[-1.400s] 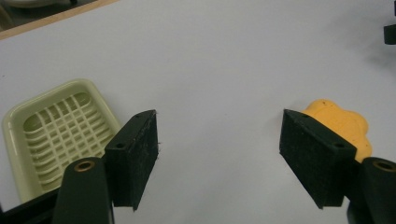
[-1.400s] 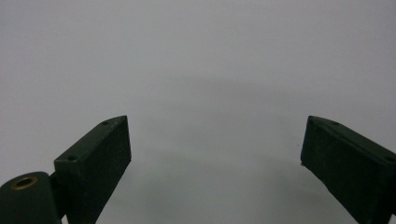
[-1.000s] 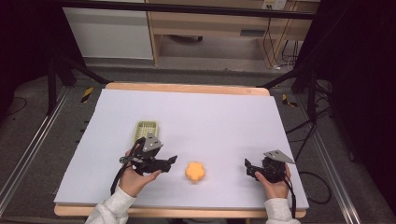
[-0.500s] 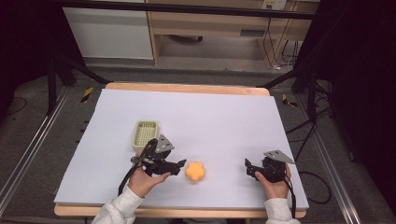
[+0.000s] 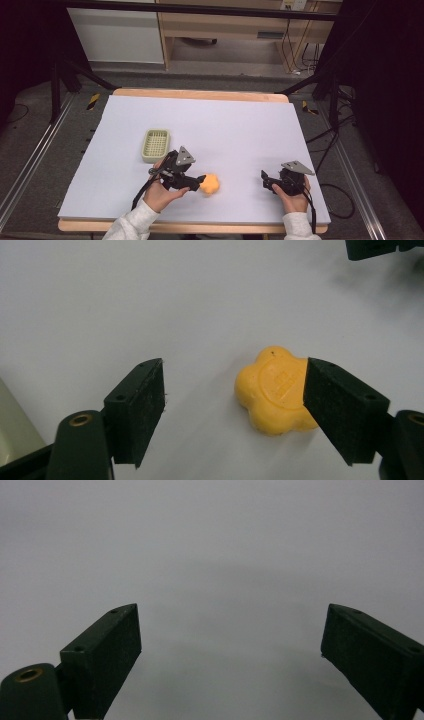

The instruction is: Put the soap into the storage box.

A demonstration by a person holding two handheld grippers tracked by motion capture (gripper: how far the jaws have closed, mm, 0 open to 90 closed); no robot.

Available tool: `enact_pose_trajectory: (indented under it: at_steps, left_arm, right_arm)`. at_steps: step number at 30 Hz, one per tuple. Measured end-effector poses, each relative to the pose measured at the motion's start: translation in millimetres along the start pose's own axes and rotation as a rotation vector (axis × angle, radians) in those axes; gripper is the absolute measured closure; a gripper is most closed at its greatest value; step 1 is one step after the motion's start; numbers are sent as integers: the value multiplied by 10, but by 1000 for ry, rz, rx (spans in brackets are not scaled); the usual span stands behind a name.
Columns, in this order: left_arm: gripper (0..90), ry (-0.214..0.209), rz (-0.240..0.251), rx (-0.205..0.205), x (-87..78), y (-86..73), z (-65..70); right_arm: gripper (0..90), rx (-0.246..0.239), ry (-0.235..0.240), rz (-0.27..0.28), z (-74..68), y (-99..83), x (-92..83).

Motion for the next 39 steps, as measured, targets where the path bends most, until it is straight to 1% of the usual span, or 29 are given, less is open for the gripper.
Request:
enact_pose_trajectory:
  at_steps: [7,16,28,31,36,39]
  left_arm:
    - [236,-16,-26,19,86,18,69]
    - [219,-27,-54,44,195,59,167]
    - [188,-45,-90,65,286,88,230]
    - [182,-43,-106,74,318,94,243]
    - [175,-49,-125,76,364,96,250]
    - [173,-52,-147,85,397,98,264]
  right_arm:
    - [94,3,1,3,-6,2,1]
    - [95,4,3,1,-13,0,6]
    - [95,6,0,-6,-14,1,14]
    - [96,7,-1,-6,-15,1,14]
    - [95,9,1,-7,-17,1,14]
    - [95,8,2,-8,-14,1,14]
Point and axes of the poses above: each handheld gripper's, and its own axes: x roughly forward along the jaws, y roughly out of its top, z roughly to its right, the point moved 1 cm from there along x, roughly forward along the jaws, and after that the axes turned 7 degrees about -z, right-handed, at the moved point
